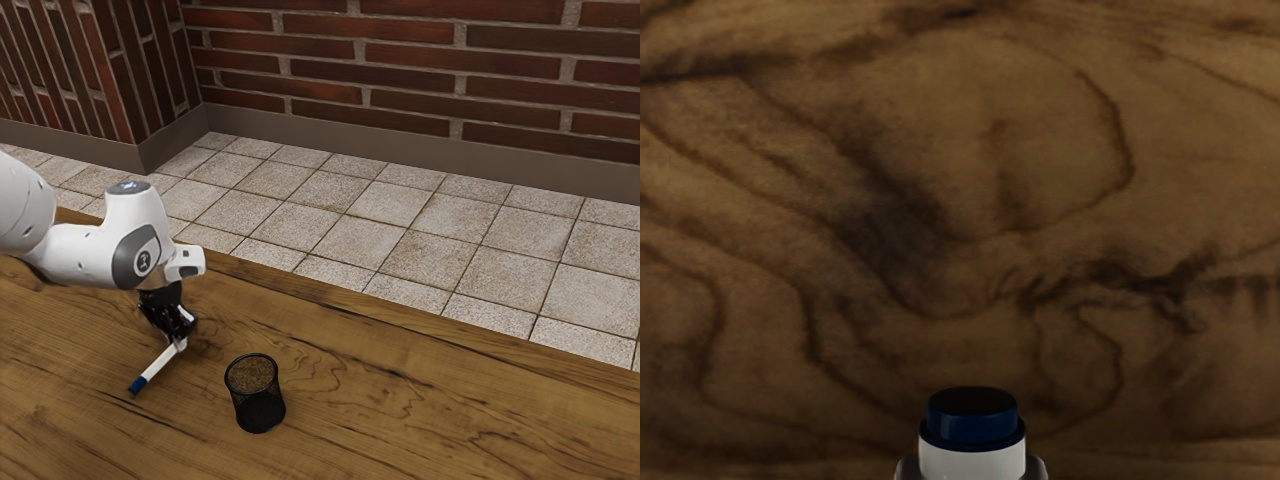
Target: Put the marker into the pen holder.
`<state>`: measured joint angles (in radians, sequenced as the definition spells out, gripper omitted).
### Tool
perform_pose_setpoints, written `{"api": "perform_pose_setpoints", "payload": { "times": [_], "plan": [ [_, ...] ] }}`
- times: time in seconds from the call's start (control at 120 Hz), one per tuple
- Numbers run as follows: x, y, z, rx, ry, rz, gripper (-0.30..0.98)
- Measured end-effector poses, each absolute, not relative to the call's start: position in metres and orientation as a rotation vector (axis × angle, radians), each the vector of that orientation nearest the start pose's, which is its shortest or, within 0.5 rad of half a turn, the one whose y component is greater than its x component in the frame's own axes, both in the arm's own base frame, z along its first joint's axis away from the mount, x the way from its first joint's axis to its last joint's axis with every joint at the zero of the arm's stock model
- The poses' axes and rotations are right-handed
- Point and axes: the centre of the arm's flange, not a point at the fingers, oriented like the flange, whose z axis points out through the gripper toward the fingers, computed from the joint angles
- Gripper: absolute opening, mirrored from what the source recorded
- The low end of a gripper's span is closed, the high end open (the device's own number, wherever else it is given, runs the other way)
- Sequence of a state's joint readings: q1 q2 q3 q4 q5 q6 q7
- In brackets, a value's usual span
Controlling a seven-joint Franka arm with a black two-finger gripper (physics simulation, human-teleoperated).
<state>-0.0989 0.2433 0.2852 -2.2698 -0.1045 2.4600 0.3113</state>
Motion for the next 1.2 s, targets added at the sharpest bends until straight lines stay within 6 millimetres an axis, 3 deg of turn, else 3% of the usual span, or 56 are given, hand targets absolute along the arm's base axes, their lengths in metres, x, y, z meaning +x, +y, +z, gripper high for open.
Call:
{"api": "perform_pose_setpoints", "payload": {
  "times": [0.15, 0.233, 0.342, 0.408, 0.467, 0.6, 0.833, 1.2],
  "plan": [
    [0.53, 0.081, 0.286, -3.146, 0.12, -0.036, -0.08],
    [0.534, 0.046, 0.336, -3.151, 0.213, -0.168, -0.08],
    [0.525, -0.014, 0.403, -3.159, 0.372, -0.344, -0.09],
    [0.516, -0.04, 0.43, -3.164, 0.442, -0.41, -0.09],
    [0.51, -0.051, 0.44, -3.169, 0.467, -0.431, -0.09],
    [0.502, -0.076, 0.443, -3.175, 0.511, -0.418, -0.08],
    [0.501, -0.106, 0.416, -3.175, 0.529, -0.326, -0.08],
    [0.5, -0.108, 0.381, -3.187, 0.454, -0.225, -0.05]
  ]
}}
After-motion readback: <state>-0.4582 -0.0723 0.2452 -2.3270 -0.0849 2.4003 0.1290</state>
